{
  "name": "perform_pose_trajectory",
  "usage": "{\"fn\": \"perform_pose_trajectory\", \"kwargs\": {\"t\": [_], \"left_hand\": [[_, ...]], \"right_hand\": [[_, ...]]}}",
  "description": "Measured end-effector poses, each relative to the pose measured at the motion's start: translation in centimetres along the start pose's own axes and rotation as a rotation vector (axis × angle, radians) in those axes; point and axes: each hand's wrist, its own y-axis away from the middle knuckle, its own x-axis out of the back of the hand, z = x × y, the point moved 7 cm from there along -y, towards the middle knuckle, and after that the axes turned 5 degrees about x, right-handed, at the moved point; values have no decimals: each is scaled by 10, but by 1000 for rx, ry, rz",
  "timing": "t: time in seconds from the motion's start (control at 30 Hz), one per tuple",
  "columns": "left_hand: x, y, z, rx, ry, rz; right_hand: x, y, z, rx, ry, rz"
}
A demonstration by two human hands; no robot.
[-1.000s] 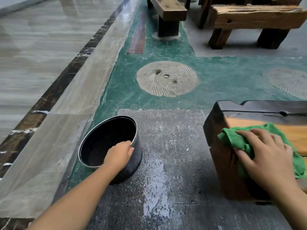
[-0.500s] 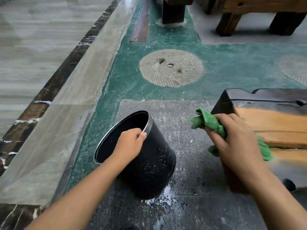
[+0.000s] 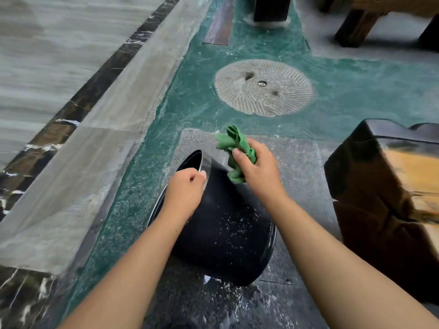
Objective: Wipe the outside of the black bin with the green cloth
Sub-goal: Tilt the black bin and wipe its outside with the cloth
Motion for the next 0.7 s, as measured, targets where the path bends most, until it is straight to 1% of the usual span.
{"fn": "perform_pose_trajectory", "kwargs": {"t": [0.07,0.1,0.13,0.2,0.23,0.27,0.3,0.37,0.4,0.43,0.5,0.57,0.63,0.7], "left_hand": [[2,-2,-3,32,39,11],[5,-2,-4,36,45,33],[8,-1,-4,35,44,55],[11,-1,-5,46,51,79],[12,0,-7,60,60,82],[11,1,-9,72,73,77],[10,2,-10,84,90,66],[8,0,-13,116,128,46],[9,-2,-16,138,152,40],[9,-4,-20,161,186,34],[11,-7,-25,201,265,37],[13,-7,-28,237,306,49],[11,-6,-30,276,362,39],[9,-6,-31,322,466,17]], "right_hand": [[-35,7,11,-1,57,-135],[-47,10,16,-31,39,-167],[-54,10,22,-92,-23,-150],[-55,-2,35,-239,-121,-25],[-54,-11,39,-289,-83,32],[-55,-19,43,-320,18,54],[-59,-25,45,-341,137,38],[-78,-26,46,-385,341,-104],[-89,-24,47,-406,384,-204],[-97,-20,47,-406,397,-288],[-108,-13,43,-335,406,-368],[-111,-3,38,-244,431,-341],[-108,16,32,-197,434,-278],[-105,40,29,-153,430,-245]]}}
